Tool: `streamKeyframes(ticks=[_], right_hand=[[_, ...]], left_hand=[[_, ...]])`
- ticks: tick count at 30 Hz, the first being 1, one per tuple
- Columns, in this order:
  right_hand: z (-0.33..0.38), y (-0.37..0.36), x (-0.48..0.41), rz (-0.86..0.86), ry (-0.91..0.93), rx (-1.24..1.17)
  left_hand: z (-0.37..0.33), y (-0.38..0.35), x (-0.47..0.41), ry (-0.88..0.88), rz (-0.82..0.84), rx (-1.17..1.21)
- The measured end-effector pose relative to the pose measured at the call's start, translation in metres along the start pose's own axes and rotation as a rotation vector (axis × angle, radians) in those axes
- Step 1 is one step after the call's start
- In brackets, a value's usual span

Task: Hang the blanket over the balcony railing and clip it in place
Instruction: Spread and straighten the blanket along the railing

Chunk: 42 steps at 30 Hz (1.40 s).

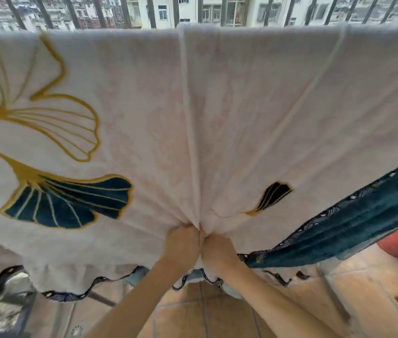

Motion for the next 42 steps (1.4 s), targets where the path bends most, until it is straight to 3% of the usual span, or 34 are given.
streamKeyframes(ticks=[5, 8, 10, 12, 16, 19, 24, 28, 35, 38, 42], right_hand=[[0.013, -0.076, 0.019, 0.168, 0.023, -0.03], [0.013, -0.112, 0.034, 0.132, 0.016, 0.005], [0.019, -0.139, 0.043, 0.305, -0.035, 0.006], [0.021, -0.169, 0.045, 0.469, -0.053, 0.04], [-0.004, -0.18, 0.042, 0.568, -0.159, -0.058], [-0.048, -0.154, 0.049, 0.534, -0.261, -0.234], [-0.148, -0.112, 0.076, 0.339, -0.617, -0.704], [-0.211, -0.07, 0.082, 0.108, -0.768, -0.95], [-0.297, 0.02, 0.065, -0.313, -0.862, -1.281], [-0.333, 0.044, 0.063, -0.364, -0.874, -1.354], [-0.391, 0.049, 0.066, -0.308, -0.93, -1.328]], left_hand=[[0.002, -0.069, 0.033, -0.018, 0.259, 0.018], [-0.002, -0.121, 0.058, 0.025, 0.446, 0.091], [-0.008, -0.133, 0.071, -0.023, 0.564, 0.057], [-0.011, -0.145, 0.081, 0.079, 0.528, 0.088], [-0.005, -0.142, 0.081, 0.154, 0.509, 0.114], [0.012, -0.136, 0.064, 0.187, 0.395, 0.144], [-0.003, -0.111, 0.031, 0.376, 0.251, 0.618], [-0.045, -0.096, -0.009, 0.355, 0.317, 0.866], [-0.138, -0.057, -0.068, 0.104, 0.309, 0.847], [-0.166, -0.047, -0.089, 0.088, 0.214, 0.843], [-0.211, -0.03, -0.12, 0.034, 0.085, 0.839]])
Point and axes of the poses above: each hand's wrist, its own x-axis away from the middle knuckle, its own y-axis out of the back of the hand, z = x × y, the point moved 2 cm from there along -x, towards the middle knuckle, and after that the axes turned 12 degrees about -y, right-handed, at the moved point
